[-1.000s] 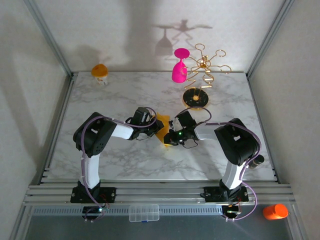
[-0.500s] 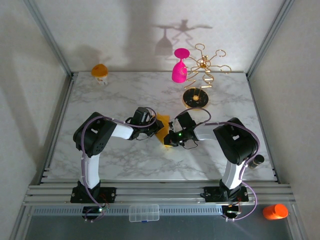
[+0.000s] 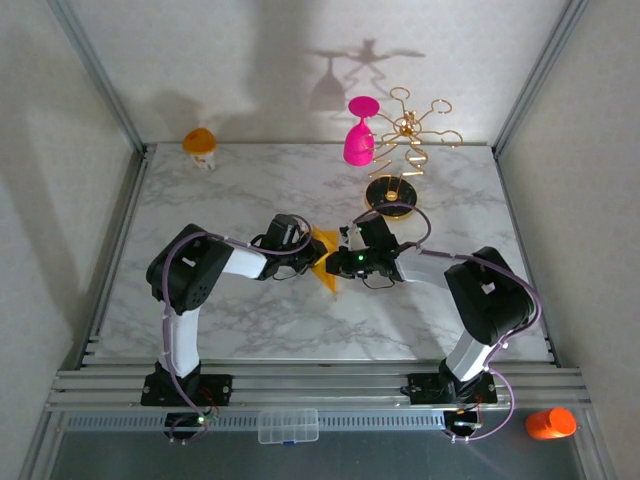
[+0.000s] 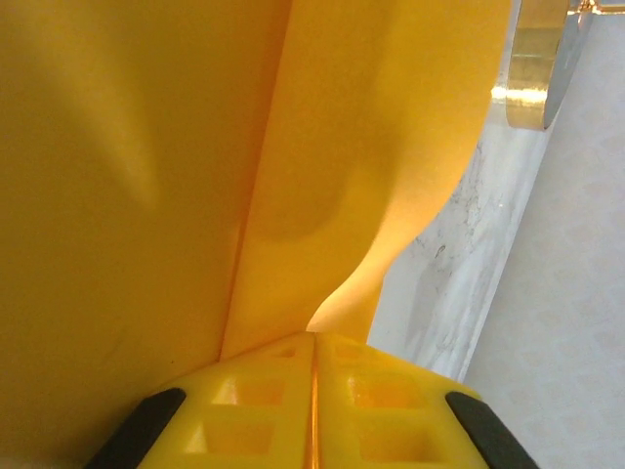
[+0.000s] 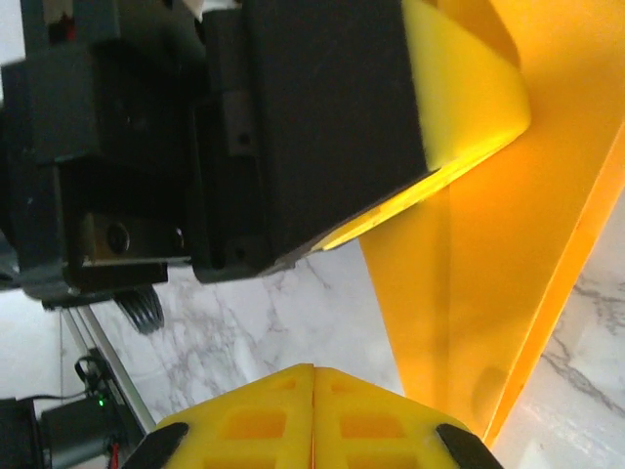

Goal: Fold a paper plane with a square sheet of paper (pick it up from the middle)
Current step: Fourth fold the wing at the center of the table.

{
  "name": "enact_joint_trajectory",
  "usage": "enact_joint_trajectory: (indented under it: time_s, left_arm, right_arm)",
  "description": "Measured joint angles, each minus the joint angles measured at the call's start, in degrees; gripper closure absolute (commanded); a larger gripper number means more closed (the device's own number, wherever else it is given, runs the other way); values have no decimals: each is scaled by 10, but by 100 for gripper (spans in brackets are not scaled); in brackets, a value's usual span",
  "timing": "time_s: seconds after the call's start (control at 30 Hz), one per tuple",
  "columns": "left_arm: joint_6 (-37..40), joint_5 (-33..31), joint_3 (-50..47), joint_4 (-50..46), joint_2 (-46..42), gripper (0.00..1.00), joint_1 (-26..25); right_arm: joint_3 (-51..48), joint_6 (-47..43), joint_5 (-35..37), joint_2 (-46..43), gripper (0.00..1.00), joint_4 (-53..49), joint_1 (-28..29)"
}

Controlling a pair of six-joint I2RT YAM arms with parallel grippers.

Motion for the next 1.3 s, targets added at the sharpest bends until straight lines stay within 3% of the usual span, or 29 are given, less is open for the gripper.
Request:
enact_joint_trajectory:
  time_s: [0.53, 0.67, 0.9, 1.3]
  left_arm:
    - [-16, -10, -5, 0, -8, 86, 0]
    - [10, -18, -5, -34, -29, 81, 0]
    - [94, -39, -1, -88, -79, 81, -2]
    - [161, -32, 30, -109, -42, 87, -37]
  right_arm:
    - [14, 8, 45, 67, 93, -36, 3]
    - [39, -35, 45, 76, 94, -78, 2]
    - [48, -114, 26, 78, 94, -112, -11]
    - [45, -153, -30, 87, 94, -124, -38]
